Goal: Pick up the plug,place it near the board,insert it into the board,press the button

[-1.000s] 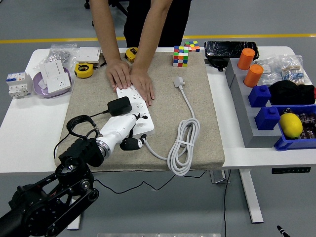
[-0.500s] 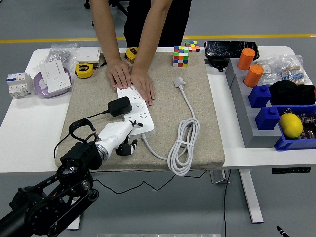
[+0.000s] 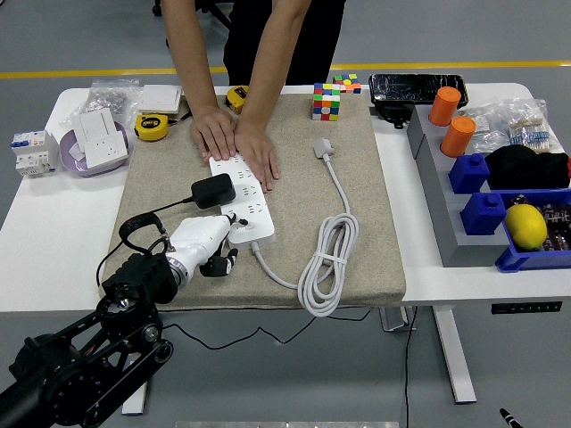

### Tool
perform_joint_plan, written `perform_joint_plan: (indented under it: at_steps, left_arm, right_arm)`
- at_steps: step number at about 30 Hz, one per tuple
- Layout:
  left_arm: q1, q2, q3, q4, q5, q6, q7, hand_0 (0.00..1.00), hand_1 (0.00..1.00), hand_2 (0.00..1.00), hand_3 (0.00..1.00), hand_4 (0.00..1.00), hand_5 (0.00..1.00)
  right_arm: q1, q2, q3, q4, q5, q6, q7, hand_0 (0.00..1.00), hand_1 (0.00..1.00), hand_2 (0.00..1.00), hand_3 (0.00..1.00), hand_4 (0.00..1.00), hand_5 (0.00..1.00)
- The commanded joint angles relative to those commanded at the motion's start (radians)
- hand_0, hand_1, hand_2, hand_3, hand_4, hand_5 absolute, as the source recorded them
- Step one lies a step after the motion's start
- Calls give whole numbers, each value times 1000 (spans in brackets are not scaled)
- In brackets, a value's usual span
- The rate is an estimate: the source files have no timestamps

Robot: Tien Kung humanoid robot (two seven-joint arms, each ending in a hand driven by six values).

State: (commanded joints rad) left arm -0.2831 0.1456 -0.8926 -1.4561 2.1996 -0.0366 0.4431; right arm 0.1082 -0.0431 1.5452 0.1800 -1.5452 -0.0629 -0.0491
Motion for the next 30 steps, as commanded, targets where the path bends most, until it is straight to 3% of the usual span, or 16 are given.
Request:
perform_joint_plan:
  at_steps: [4, 5, 10, 11, 16, 17, 22, 23, 28, 29, 30]
  left_arm:
    - [25, 2, -39, -68, -35, 72, -87, 204, 39, 163, 648, 445, 7]
    - [35, 1, -49, -85, -60, 92, -114, 280, 144, 241, 638, 615, 147]
    - [78, -9, -78, -123, -222, 192, -252, 280, 144, 241, 638, 615, 147]
    - [86, -12, -81, -125, -266, 211, -280, 721, 676, 606, 711, 791, 178]
    - [127, -18, -100, -123, -462, 248, -360, 721, 676, 606, 711, 791, 178]
    - [135, -18, -105, -122, -504, 254, -369, 890, 981, 941, 906, 877, 255]
    - [150, -17, -114, -115, -563, 245, -374, 890, 981, 941, 906, 877, 255]
    - [151, -18, -114, -113, -563, 239, -375, 998, 998, 998, 928, 934, 291]
    - [155, -24, -113, -100, -572, 229, -385, 998, 998, 998, 928, 934, 291]
    - [155, -25, -113, -97, -570, 229, -384, 899, 957, 925, 941, 937, 298]
    - [155, -26, -114, -93, -565, 229, -379, 899, 957, 925, 941, 937, 298]
  right_arm:
    - [0, 0, 1, 0, 1, 0, 0, 802, 736, 728, 755, 998, 998]
    - [0, 1, 1, 0, 1, -1, 0, 802, 735, 728, 755, 998, 998]
    - [-3, 2, 3, 0, 0, 0, -1, 802, 735, 728, 755, 998, 998]
    - [-2, 2, 3, 0, 0, 0, -1, 802, 736, 728, 755, 998, 998]
    - [1, 2, -1, 0, 4, 0, 1, 802, 736, 728, 755, 998, 998]
    - [1, 2, 0, 0, 4, -1, 1, 802, 736, 728, 755, 998, 998]
    - [-3, 2, 6, 0, -3, 0, -1, 802, 736, 728, 755, 998, 998]
    - [-3, 3, 6, 0, -3, 0, -1, 802, 735, 728, 755, 998, 998]
    - [-5, 4, 3, 0, -2, 1, 0, 802, 735, 728, 755, 998, 998]
    - [-4, 4, 2, 0, -2, 1, 0, 802, 735, 728, 755, 998, 998]
    - [-4, 4, 2, 0, -2, 1, 0, 802, 735, 728, 755, 998, 998]
